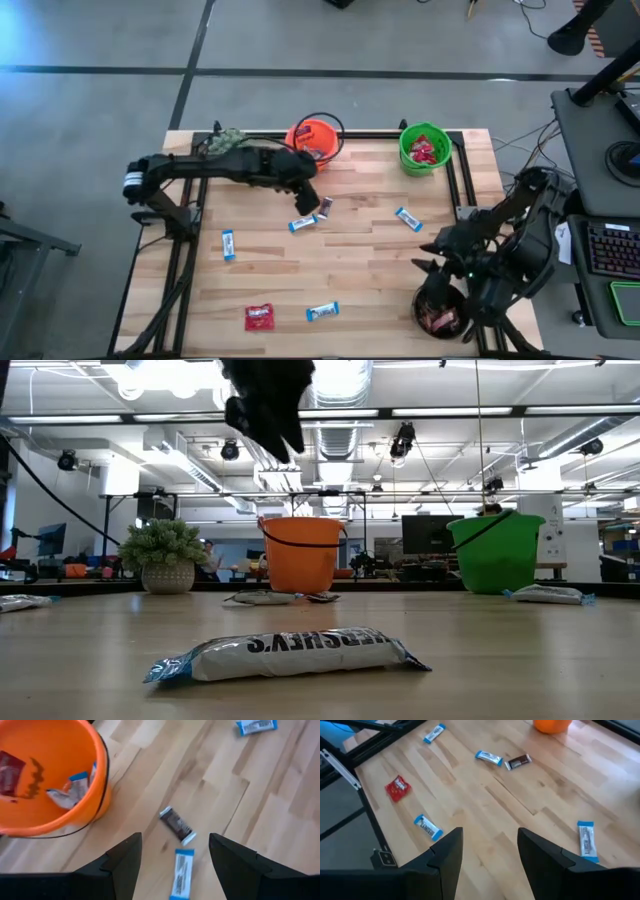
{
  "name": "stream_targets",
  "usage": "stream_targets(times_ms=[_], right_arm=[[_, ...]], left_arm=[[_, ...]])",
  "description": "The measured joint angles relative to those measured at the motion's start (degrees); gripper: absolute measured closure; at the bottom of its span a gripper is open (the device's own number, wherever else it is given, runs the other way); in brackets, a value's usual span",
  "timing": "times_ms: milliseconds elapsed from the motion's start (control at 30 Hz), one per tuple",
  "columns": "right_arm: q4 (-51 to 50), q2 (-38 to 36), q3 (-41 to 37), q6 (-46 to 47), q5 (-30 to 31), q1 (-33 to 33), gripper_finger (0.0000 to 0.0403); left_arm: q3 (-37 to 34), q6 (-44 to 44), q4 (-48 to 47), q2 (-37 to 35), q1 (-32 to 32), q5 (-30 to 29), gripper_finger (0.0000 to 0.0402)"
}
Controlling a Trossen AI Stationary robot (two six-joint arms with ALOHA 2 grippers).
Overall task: Sort candy
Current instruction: Put the white chocolate into the orange bucket
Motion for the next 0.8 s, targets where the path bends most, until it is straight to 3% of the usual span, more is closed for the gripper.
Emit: stream_targets(times_ms=[167,333,567,767,800], right_arm=[[0.0,-0.7,0.0,-3.3,0.9,0.0,0.0225],[0.0,-1.2,0.0,-5.9,1.4,0.0,0.0225],[0.1,-1.5,0.0,-5.9,1.4,0.0,0.0225],[0.1,-2.3,0.0,-5.9,1.3,0.0,0.0225],[0.1,-2.6,0.0,-5.6,1.3,0.0,0.0225]], left_arm=[[0.8,-0.8,5.2,3.7,-0.1,1.8,0.0188],[7.7,4.3,5.7,9.2,-0.1,2.6,0.0188],[26.7,14.2,-0.6,20.1,-0.1,3.6,0.0188],[46.7,26.7,-15.2,32.3,0.2,6.9,0.0188],[47.4,28.2,-15.5,33.4,0.3,6.8,0.0188]])
